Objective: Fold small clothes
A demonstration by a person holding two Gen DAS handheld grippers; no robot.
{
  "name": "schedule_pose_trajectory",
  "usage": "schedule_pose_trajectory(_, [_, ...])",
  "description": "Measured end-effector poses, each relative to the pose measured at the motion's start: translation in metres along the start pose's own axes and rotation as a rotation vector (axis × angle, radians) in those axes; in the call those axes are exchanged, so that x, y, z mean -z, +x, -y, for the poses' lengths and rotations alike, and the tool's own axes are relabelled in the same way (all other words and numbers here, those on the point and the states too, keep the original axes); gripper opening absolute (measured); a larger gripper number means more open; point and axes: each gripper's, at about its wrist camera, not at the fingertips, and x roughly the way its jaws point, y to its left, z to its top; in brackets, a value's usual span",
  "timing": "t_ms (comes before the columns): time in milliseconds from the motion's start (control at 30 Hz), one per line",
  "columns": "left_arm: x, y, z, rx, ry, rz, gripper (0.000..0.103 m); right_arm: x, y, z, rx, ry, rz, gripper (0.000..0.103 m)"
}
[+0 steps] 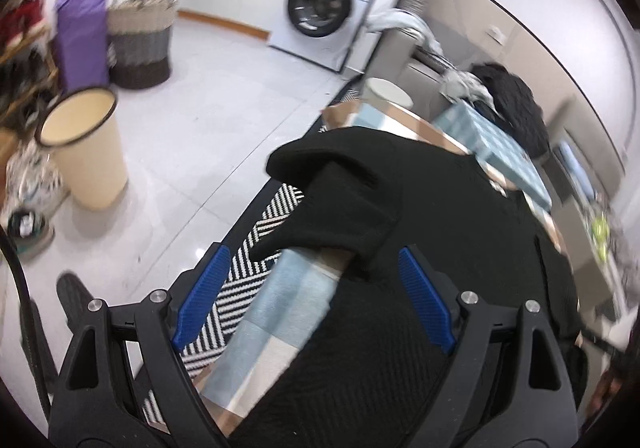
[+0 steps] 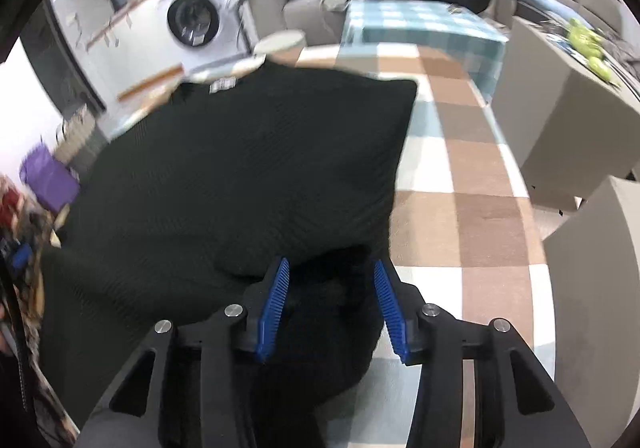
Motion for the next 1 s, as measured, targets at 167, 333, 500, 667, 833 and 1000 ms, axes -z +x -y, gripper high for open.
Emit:
schedule_pose_trajectory(167, [-0.007,0.022,-0.043,0.047,-0.207,-0.049,0.081,0.009,-0.027,-0.007,-0.067,0.075,0.079,0.052])
schedule_pose_trajectory(333, [-0.003,0.059,-0.091,0.218,-0.508,-0.173,0.074,0.019,-0.036,-0.03,-0.123,0.057,0.09,0.055])
schedule_pose_trajectory(500, [0.005,0.093,-0.102,0.275,-0.599,-0.253,0.074,0.02,-0.033,-0.048,-0.133,0.027,0.077,0.055])
schedule_pose_trajectory(667, [0.012,0.133,-0.105,0.296,-0.654,-0.311,0.074,0.02,-0.032,-0.052,-0.134,0.03,0.079,0.055])
schedule_pose_trajectory(833, [0.018,0.163,-0.105,0.305,-0.753,-0.312,0.06,0.02,-0.028,-0.049,-0.127,0.052,0.084,0.055])
schedule_pose_trajectory(1000, [0.0,0.155,-0.096,0.311,-0.72,-0.224,0.01,0.023,-0.031,-0.051,-0.124,0.044,0.101,0.055])
